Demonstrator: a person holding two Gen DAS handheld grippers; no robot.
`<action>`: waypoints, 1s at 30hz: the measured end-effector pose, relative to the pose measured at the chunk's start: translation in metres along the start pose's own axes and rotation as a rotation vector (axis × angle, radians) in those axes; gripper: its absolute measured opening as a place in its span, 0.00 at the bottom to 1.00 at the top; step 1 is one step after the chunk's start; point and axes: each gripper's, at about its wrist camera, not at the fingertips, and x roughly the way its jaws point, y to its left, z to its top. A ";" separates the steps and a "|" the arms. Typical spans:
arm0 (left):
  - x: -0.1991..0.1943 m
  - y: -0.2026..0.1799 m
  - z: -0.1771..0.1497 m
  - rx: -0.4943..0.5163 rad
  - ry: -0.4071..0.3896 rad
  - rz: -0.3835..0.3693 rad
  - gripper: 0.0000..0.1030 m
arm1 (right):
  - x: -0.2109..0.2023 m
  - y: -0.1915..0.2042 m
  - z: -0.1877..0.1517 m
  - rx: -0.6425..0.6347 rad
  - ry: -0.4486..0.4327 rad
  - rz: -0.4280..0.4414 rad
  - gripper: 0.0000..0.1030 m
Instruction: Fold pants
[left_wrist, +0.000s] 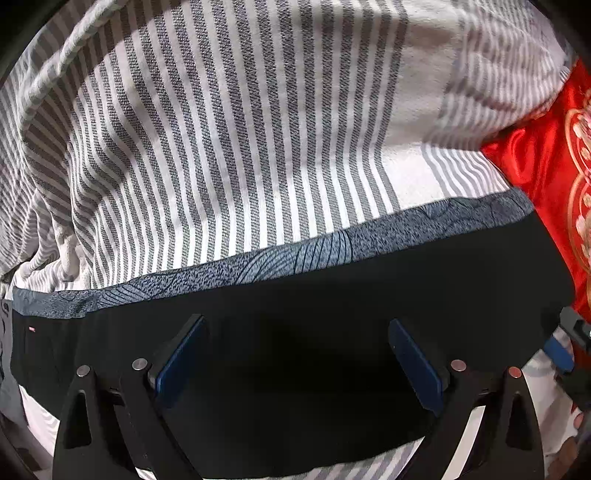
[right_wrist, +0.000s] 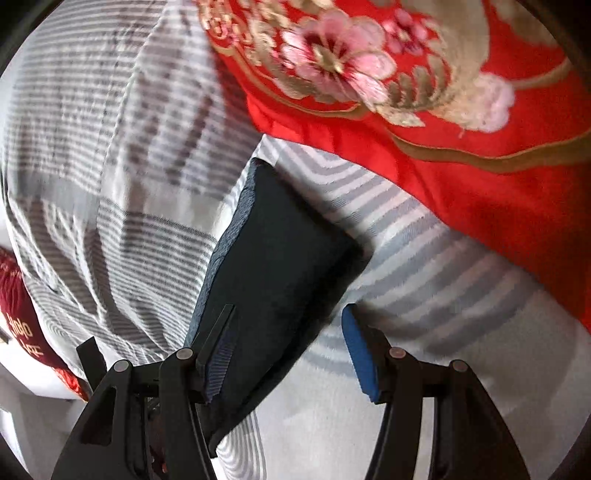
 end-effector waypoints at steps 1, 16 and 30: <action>0.003 -0.001 0.003 -0.005 0.000 0.004 0.96 | 0.001 -0.002 0.000 0.006 -0.010 0.011 0.60; 0.020 0.012 0.024 -0.094 -0.043 0.139 0.96 | 0.007 -0.006 0.004 0.047 -0.061 0.090 0.59; 0.057 0.026 0.019 -0.164 -0.030 0.146 0.96 | 0.057 0.012 0.030 0.120 0.093 0.151 0.13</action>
